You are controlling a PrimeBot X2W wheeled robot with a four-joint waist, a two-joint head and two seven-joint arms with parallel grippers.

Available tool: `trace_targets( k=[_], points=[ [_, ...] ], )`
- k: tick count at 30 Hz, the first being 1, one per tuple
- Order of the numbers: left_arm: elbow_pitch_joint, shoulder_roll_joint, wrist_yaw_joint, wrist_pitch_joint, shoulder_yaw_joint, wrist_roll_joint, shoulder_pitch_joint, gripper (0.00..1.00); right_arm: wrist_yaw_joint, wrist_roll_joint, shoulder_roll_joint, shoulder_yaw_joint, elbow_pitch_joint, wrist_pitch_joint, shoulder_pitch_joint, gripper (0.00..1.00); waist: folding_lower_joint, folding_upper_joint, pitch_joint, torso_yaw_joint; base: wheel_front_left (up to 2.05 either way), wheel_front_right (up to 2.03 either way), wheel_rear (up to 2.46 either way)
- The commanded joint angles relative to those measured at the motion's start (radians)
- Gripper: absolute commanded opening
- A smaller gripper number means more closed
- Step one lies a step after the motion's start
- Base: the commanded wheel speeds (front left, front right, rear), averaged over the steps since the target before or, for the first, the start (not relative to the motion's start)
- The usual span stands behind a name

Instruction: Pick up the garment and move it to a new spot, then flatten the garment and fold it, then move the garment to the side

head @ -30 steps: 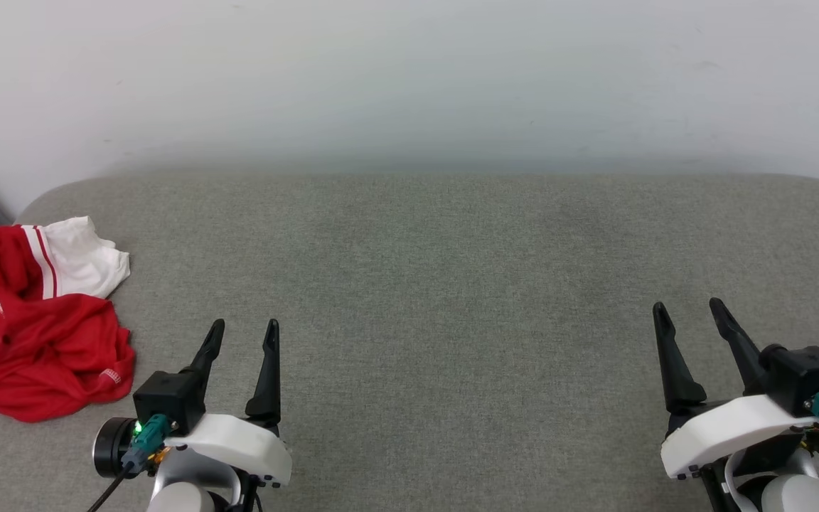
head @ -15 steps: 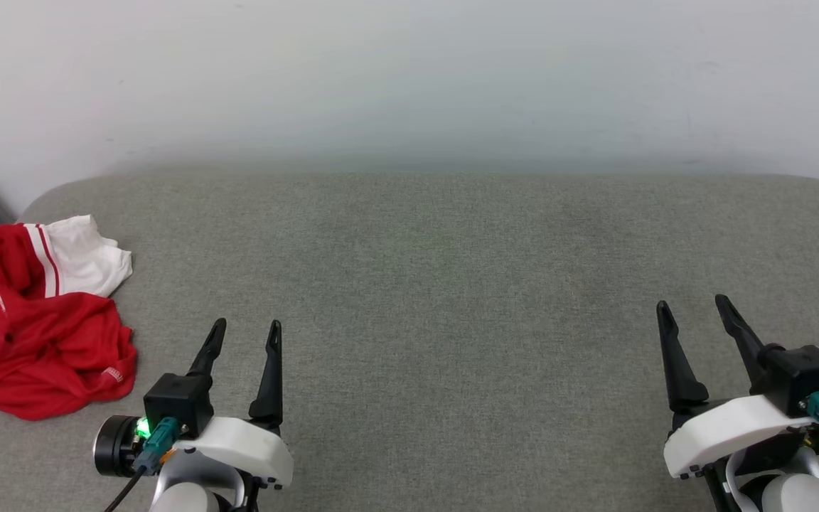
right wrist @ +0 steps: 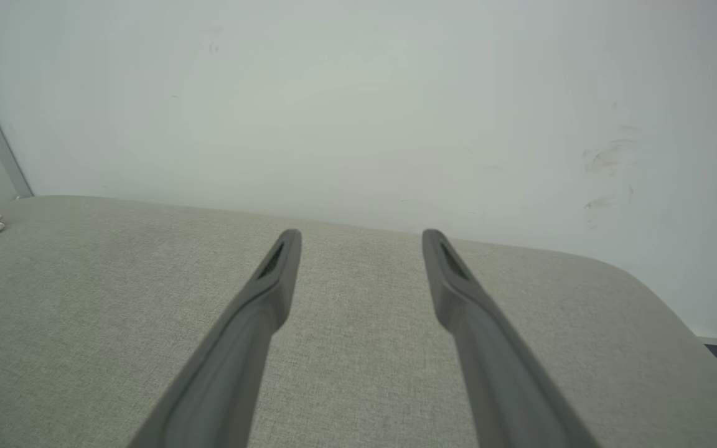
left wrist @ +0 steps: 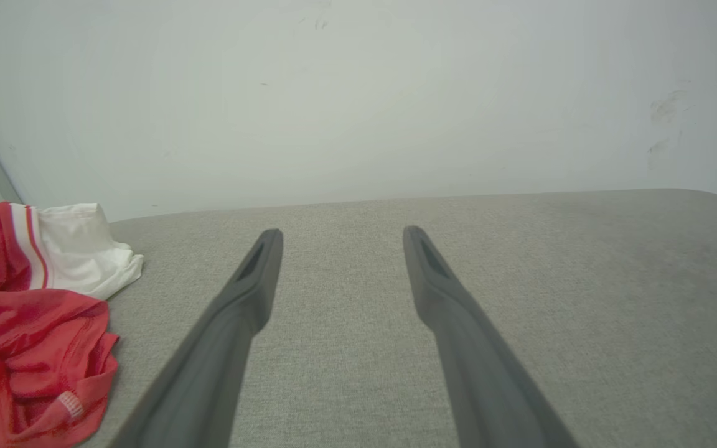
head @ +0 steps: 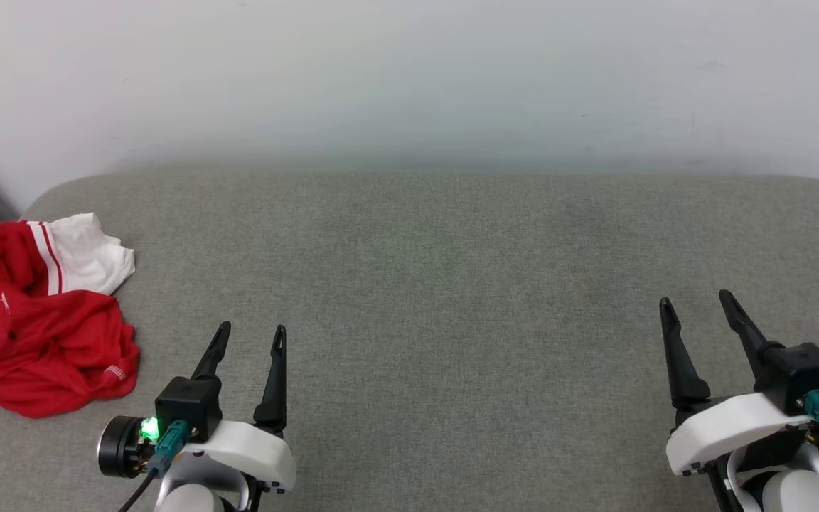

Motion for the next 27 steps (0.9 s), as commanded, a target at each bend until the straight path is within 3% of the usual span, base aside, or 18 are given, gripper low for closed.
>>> trace_targets(
  k=[1, 14, 27],
  points=[
    [0.004, -0.002, -0.002, -0.004, 0.003, -0.003, -0.014, 1.00, 0.000, 0.005, 0.003, -0.002, 0.004, -0.004, -0.008, 1.00, 0.0000, 0.0000, 0.000, 0.001, 0.00, 0.00, 0.00],
    [0.015, -0.002, -0.006, -0.004, 0.032, -0.027, -0.022, 1.00, 0.000, 0.009, 0.003, -0.001, 0.011, -0.012, -0.012, 1.00, 0.0000, 0.0000, 0.003, 0.028, 0.00, 0.00, 0.00],
    [0.009, 0.000, 0.010, -0.004, 0.081, -0.040, -0.021, 1.00, 0.000, 0.016, 0.003, 0.037, -0.029, 0.001, -0.012, 1.00, 0.0000, 0.0000, 0.011, 0.208, 0.00, 0.00, 0.00]
  ],
)
